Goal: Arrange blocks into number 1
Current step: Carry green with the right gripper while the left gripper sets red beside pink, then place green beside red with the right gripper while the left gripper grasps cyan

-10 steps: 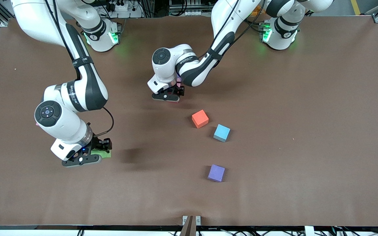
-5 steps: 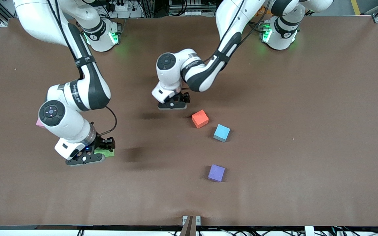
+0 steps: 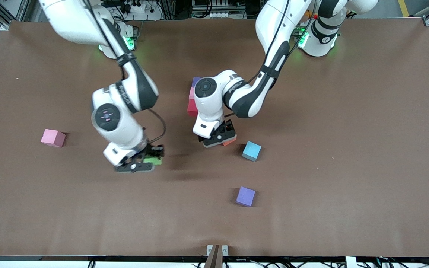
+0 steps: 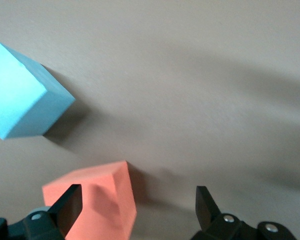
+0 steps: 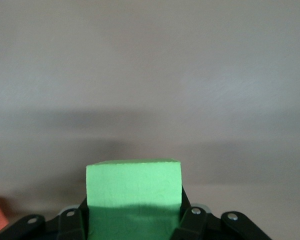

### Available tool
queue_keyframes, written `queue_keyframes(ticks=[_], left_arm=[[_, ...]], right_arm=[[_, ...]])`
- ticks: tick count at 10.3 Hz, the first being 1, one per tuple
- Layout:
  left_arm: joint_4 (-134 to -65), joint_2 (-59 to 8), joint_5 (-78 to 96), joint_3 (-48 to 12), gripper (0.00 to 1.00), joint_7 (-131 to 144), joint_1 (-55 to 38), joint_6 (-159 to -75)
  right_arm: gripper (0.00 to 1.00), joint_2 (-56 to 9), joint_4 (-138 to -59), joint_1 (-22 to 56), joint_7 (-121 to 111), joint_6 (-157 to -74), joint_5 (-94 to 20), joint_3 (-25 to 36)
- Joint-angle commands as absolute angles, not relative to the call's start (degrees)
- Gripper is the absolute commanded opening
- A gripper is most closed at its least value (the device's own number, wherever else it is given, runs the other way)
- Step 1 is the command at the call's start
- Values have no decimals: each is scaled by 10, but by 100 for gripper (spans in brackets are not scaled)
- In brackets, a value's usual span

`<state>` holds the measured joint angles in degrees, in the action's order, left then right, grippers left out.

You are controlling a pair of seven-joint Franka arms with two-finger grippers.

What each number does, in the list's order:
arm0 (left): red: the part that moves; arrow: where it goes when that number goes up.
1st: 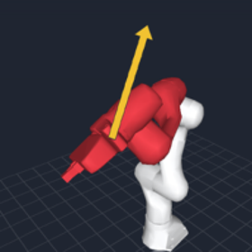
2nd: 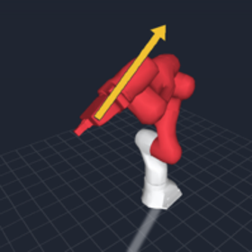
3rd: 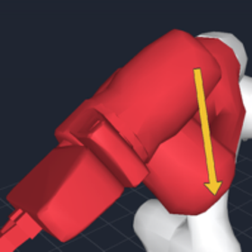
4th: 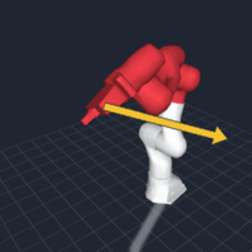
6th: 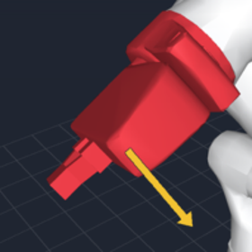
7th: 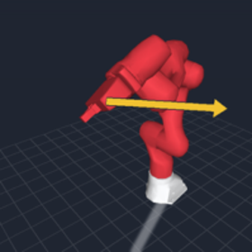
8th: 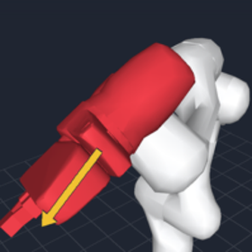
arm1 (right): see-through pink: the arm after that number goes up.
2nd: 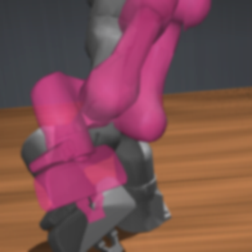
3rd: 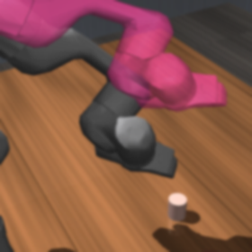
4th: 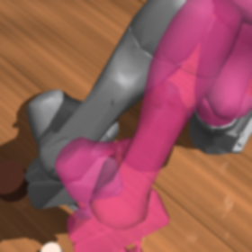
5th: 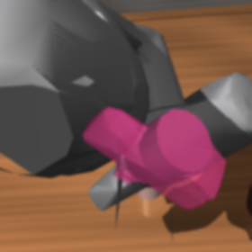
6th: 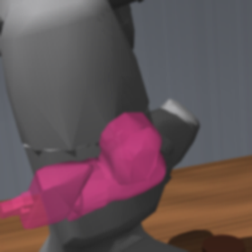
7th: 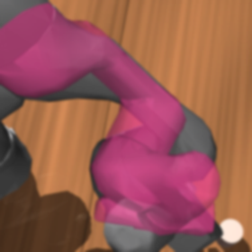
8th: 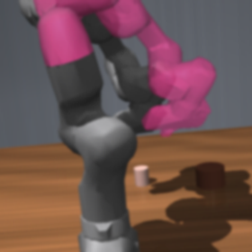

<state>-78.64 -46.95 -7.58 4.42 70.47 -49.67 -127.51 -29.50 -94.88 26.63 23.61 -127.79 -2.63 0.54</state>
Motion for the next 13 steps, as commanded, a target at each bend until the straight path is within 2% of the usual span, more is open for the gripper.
queue_keyframes(ticks=[1,4,7,9,13], left_arm=[[-795,-458,-73,40,100,716,-477,-1267],[-795,-451,-19,40,100,703,-473,-1225],[-795,-429,10,40,100,698,-440,-1220],[-792,-424,10,40,100,683,-404,-1218],[-805,-424,42,40,100,799,-403,-1216]], right_arm=[[0,-257,-1037,275,304,-1330,-26,-34],[0,-255,-1073,288,427,-1340,57,-94],[0,-255,-1128,288,521,-1389,111,-140],[0,-257,-1136,287,575,-1391,158,-151],[0,-261,-1142,287,587,-1407,162,-151]])
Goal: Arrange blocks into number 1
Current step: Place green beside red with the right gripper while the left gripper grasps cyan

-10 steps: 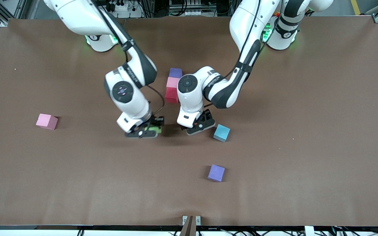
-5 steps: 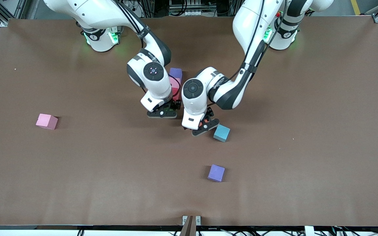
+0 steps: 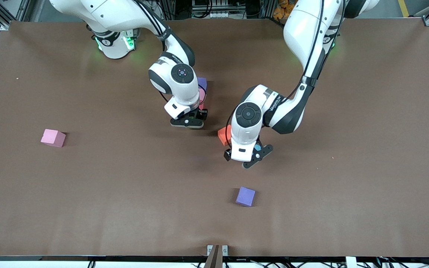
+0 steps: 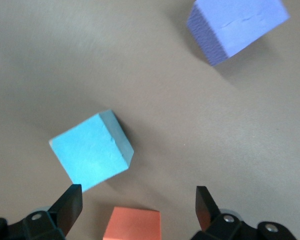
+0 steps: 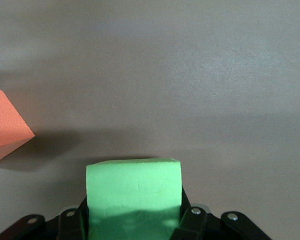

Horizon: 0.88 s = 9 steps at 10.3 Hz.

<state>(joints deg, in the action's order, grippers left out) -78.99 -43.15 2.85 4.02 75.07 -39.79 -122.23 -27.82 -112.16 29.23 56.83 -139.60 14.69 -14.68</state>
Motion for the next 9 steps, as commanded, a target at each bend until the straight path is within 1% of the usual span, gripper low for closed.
queue_keyframes(ticks=[1,3,5,9], left_arm=[[-823,-421,41,41,100,854,-405,-1216],[-843,-418,37,44,100,900,-400,-1217],[-846,-420,36,45,100,921,-386,-1217],[-848,-424,37,45,100,922,-368,-1223]], right_arm=[[0,-265,-1142,287,587,-1409,163,-151],[0,-272,-1142,287,601,-1416,165,-151],[0,-278,-1142,288,629,-1417,186,-151],[0,-289,-1142,288,642,-1430,189,-151]])
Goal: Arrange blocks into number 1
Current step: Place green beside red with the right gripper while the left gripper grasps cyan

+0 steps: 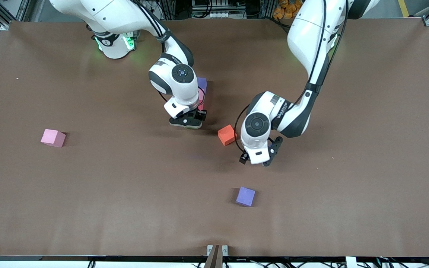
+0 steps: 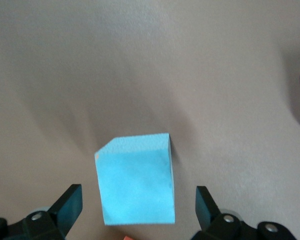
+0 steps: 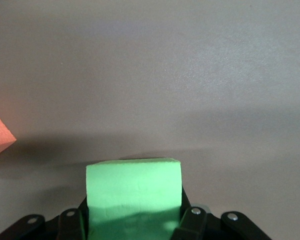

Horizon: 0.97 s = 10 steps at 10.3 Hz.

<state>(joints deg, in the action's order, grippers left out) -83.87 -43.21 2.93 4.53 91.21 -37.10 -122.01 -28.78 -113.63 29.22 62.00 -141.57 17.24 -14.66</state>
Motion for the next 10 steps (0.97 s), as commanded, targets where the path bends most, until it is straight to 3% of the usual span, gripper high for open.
queue_keyframes(ticks=[1,7,8,9,10], left_arm=[[-848,-425,38,45,100,922,-368,-1224],[-848,-453,36,45,100,935,-373,-1251],[-848,-455,33,45,100,934,-374,-1252],[-848,-455,31,42,14,921,-367,-1251],[-848,-456,32,43,0,922,-368,-1251]], right_arm=[[0,-291,-1142,288,648,-1431,189,-152],[0,-304,-1141,289,666,-1444,190,-151],[8,-305,-1141,289,666,-1444,190,-151],[26,-306,-1141,289,666,-1443,191,-151],[45,-306,-1141,289,666,-1443,191,-151]])
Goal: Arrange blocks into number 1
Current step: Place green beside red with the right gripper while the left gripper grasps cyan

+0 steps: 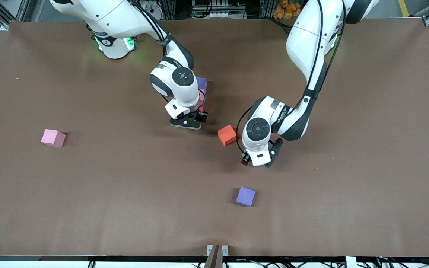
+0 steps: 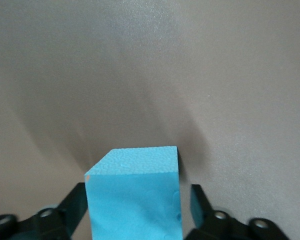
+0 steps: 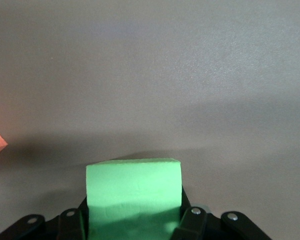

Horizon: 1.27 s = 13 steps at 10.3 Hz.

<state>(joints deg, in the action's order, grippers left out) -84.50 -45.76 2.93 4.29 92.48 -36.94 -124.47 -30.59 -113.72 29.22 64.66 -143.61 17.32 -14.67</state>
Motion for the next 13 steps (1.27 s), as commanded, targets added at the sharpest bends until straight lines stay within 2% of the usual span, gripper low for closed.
queue_keyframes(ticks=[1,5,7,9,13], left_arm=[[-848,-457,32,43,0,926,-368,-1251],[-850,-437,27,44,0,878,-373,-1236],[-847,-411,3,41,0,818,-377,-1199],[-832,-396,-3,40,0,721,-380,-1196],[-782,-425,-1,34,0,596,-424,-1199]], right_arm=[[99,-305,-1141,289,665,-1442,191,-151],[100,-277,-1129,283,654,-1423,190,-154],[100,-246,-1108,266,630,-1364,186,-156],[100,-204,-1103,220,551,-1328,158,-157],[100,-132,-1102,112,322,-1290,59,-131]])
